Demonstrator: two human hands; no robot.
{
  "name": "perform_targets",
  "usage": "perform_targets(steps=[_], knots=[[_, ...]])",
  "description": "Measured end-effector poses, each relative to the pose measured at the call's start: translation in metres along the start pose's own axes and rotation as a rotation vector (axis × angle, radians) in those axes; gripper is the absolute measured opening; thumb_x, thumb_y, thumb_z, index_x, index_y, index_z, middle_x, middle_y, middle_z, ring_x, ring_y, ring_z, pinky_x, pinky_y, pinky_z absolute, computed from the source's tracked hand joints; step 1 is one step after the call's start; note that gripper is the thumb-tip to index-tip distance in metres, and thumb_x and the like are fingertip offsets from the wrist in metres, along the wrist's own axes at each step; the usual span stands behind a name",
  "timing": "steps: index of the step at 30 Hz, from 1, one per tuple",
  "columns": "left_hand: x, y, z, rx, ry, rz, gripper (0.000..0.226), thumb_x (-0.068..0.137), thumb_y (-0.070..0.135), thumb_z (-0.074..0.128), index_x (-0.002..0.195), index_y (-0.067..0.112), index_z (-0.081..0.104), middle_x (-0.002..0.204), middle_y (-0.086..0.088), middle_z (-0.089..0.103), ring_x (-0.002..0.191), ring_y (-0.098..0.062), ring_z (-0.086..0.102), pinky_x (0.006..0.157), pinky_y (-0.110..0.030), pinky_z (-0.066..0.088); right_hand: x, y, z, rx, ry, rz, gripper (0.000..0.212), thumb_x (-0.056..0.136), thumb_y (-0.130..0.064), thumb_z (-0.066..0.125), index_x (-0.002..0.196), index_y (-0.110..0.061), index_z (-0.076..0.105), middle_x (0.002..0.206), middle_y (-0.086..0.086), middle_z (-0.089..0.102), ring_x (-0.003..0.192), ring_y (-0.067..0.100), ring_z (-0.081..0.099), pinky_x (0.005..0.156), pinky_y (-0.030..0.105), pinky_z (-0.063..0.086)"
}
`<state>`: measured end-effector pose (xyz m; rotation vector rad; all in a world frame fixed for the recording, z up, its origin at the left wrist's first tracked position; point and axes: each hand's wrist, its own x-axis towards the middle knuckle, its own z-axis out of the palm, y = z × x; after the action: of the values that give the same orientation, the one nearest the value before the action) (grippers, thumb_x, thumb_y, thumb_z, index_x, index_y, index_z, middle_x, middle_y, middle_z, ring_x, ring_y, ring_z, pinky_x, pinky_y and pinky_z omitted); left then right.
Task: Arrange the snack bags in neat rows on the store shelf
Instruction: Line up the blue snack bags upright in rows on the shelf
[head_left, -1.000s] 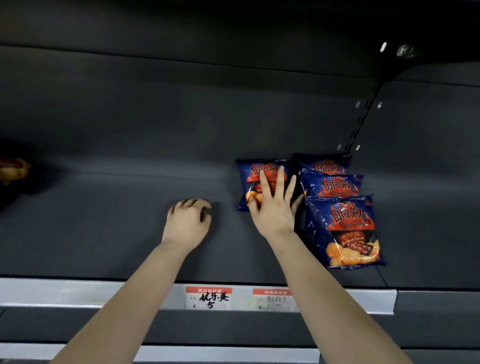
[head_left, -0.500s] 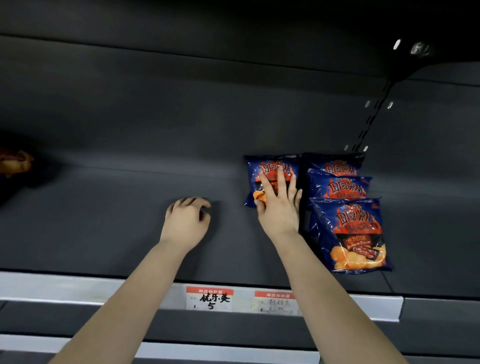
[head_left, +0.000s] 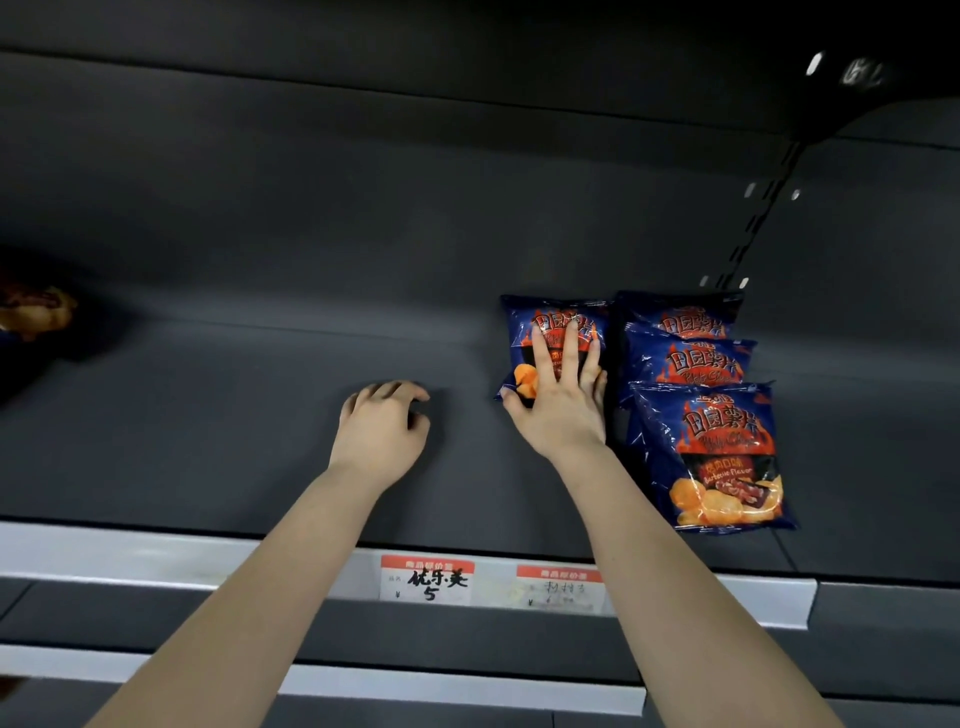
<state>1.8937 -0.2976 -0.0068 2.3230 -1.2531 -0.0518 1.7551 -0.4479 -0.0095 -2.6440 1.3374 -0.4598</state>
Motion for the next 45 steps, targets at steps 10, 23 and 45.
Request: perform_targets(steps=[10,23,45], knots=[[-0.003,-0.002,-0.001,-0.021,0.004,0.006,0.033,0.09,0.017,0.047,0.122,0.022,0.056,0.132,0.003,0.053,0.129,-0.02,0.039,0.114,-0.036,0.02,0.0,-0.002,0.001,-0.004,0.024,0.011,0.08,0.09,-0.058,0.043,0.149,-0.038,-0.008,0.156,0.002,-0.026,0.142,0.033,-0.022,0.116,0.052,-0.002],[-0.003,-0.001,-0.001,0.005,-0.011,0.006,0.034,0.091,0.022,0.045,0.124,0.023,0.054,0.131,0.002,0.054,0.127,-0.022,0.04,0.111,-0.035,0.021,-0.018,-0.052,-0.031,-0.02,0.236,-0.233,0.077,0.088,-0.055,0.047,0.151,-0.035,0.007,0.159,0.004,-0.014,0.145,0.031,-0.015,0.111,0.061,-0.006],[-0.03,-0.204,-0.121,0.099,0.039,-0.195,0.031,0.091,0.028,0.044,0.119,0.026,0.056,0.129,0.003,0.052,0.12,-0.03,0.045,0.105,-0.041,0.034,-0.017,-0.295,0.031,0.171,-0.043,-0.575,0.062,0.097,-0.045,0.039,0.151,-0.029,0.012,0.156,0.0,-0.023,0.144,0.026,-0.019,0.113,0.058,-0.005]])
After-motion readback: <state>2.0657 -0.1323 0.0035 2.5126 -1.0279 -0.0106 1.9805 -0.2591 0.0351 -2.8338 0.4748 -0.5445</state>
